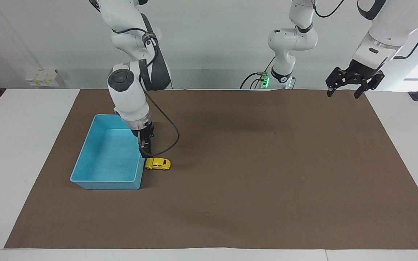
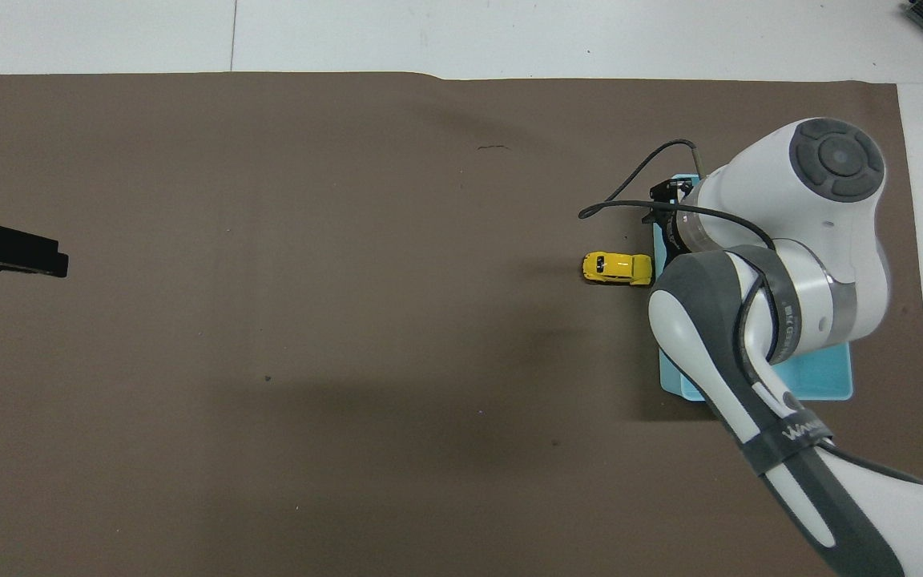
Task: Wind up and store yellow beetle car
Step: 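Lower the right gripper and grasp the yellow car beside the bin, then lift the car with the right gripper into the blue bin, then lower the car onto the bin floor and open the right gripper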
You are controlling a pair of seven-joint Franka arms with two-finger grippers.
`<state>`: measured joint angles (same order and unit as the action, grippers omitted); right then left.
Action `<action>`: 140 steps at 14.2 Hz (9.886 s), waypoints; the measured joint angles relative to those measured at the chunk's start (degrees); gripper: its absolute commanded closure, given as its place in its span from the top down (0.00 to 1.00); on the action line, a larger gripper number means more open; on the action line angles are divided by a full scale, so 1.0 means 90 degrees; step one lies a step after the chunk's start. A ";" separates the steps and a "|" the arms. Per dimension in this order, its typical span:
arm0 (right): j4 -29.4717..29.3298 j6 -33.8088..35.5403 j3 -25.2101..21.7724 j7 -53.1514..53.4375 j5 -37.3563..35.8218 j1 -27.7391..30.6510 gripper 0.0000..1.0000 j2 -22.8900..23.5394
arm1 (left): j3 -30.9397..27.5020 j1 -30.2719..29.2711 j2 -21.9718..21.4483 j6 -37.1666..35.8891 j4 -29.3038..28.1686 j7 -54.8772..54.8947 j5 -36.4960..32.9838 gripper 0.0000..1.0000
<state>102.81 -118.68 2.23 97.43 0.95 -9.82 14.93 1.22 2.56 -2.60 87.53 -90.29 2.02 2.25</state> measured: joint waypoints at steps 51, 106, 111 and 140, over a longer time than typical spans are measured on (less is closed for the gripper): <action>-0.0085 0.0613 0.0268 -0.1150 0.0005 -0.0099 0.00 -0.0799 | 0.0029 -0.0245 -0.0040 0.0063 -0.0030 0.0014 0.0000 1.00; 0.2249 -0.1593 0.0162 -1.0669 -0.0024 0.1802 0.00 -0.0467 | 0.0029 -0.0245 -0.0040 0.0063 -0.0030 0.0014 0.0000 1.00; 0.2262 -0.1674 0.0163 -1.0854 -0.0024 0.1849 0.13 -0.0403 | 0.0029 -0.0245 -0.0040 0.0063 -0.0030 0.0014 0.0000 1.00; 0.0760 0.0288 0.0260 -1.0345 -0.0023 0.1542 1.00 -0.0898 | 0.0029 -0.0245 -0.0040 0.0063 -0.0030 0.0014 0.0000 1.00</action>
<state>109.65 -116.09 4.58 4.33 0.75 4.06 6.85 1.48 0.35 -2.96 88.10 -90.57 2.14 2.25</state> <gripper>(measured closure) 0.000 0.000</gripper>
